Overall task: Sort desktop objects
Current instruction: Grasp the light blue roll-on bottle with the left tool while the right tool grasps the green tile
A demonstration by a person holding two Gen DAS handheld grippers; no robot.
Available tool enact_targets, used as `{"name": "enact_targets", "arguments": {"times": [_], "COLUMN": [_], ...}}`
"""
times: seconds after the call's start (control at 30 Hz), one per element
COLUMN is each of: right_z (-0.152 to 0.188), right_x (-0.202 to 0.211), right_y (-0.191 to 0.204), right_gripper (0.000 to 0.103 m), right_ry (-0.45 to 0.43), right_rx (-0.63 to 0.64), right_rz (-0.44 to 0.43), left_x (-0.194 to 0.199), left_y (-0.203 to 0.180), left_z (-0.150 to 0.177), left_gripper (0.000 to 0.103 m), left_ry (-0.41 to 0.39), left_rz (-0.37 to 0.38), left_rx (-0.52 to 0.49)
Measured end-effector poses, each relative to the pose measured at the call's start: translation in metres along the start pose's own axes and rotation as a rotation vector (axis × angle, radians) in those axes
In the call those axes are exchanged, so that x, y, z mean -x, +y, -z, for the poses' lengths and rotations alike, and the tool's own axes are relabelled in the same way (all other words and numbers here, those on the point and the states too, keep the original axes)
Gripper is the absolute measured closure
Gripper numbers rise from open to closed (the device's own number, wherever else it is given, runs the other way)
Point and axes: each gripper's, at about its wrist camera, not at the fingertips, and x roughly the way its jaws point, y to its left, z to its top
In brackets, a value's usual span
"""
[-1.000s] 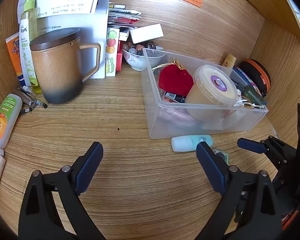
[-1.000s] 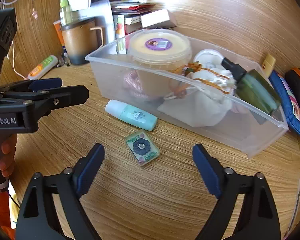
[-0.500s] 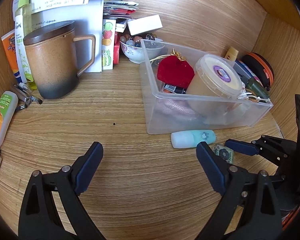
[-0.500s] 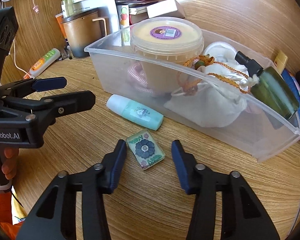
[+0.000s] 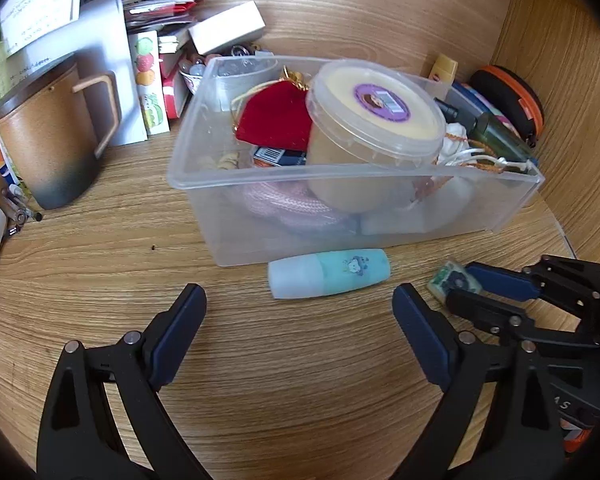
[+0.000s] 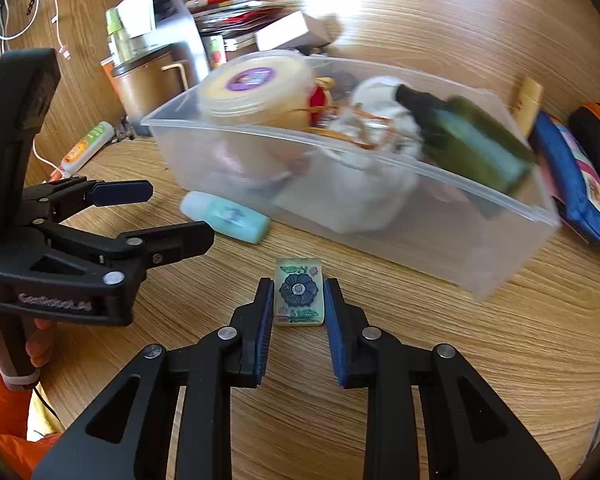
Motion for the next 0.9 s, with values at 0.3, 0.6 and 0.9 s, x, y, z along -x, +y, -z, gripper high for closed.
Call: {"name": "enact_targets", "arguments": {"times": [0.3, 0.6, 0.9], "right_z": [0.011, 0.015, 0.014], "right_x": [0.009, 0.016, 0.012], "right_y": [-0.024, -0.039, -0.036], "right_gripper": [0.081, 0.080, 0.080], "right_ry": [-0.012, -0.038, -0.025], "right_rx": [-0.005, -0.027, -0.001], "right_rz": [0.017, -0.024, -0.032], "left_x": [-0.014, -0.025, -0.033], "left_y": [-0.017, -0.029, -0.036], "left_z": [-0.003, -0.007, -0.008], "left_gripper": [0.008, 0.008, 0.009], "left_ry": [0.029, 0.030, 0.020], "left_rz": [-0.046, -0.144, -0.189], "left_rx": [0.022, 0.049, 0.047]}}
